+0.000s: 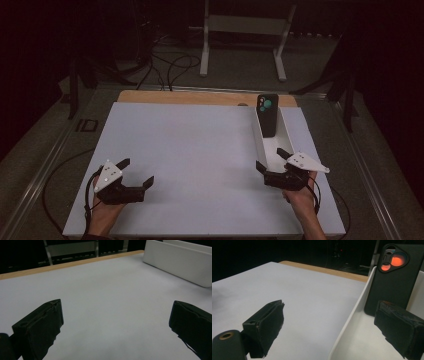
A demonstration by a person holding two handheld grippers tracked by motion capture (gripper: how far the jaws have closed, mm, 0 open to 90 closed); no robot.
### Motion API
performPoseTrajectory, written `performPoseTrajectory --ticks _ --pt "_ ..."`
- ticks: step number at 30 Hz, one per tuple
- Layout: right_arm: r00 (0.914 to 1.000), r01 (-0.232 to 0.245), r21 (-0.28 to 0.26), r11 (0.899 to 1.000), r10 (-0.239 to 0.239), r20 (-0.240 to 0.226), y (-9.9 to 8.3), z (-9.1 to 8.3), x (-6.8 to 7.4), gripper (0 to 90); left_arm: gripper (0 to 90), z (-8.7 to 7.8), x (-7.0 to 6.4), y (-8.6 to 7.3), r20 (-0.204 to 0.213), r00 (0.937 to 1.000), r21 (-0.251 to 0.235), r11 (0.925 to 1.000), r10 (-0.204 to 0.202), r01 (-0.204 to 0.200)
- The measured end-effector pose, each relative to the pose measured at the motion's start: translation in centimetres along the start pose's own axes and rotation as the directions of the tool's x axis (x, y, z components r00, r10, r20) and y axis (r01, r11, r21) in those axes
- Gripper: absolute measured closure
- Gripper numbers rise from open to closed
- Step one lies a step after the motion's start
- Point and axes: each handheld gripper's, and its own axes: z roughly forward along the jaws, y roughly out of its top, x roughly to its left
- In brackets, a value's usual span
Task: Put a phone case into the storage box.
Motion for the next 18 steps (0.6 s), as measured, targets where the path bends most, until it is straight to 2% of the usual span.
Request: performPoseTrajectory --ticks 8,18 --pt "0.9994 0.034 -0.041 0.999 -0.034 0.002 -1.3 -0.8 0.2 8.8 0.0 -0.2 0.1 -0.1 0.009 1.0000 -0.011 0.9999 0.004 -0.003" --pt "0.9995 0.028 -0.061 0.998 -0.027 0.013 -2.1 -1.3 0.1 8.8 0.0 -0.1 0.1 -0.3 0.013 0.9999 -0.004 0.9999 0.010 -0.010"
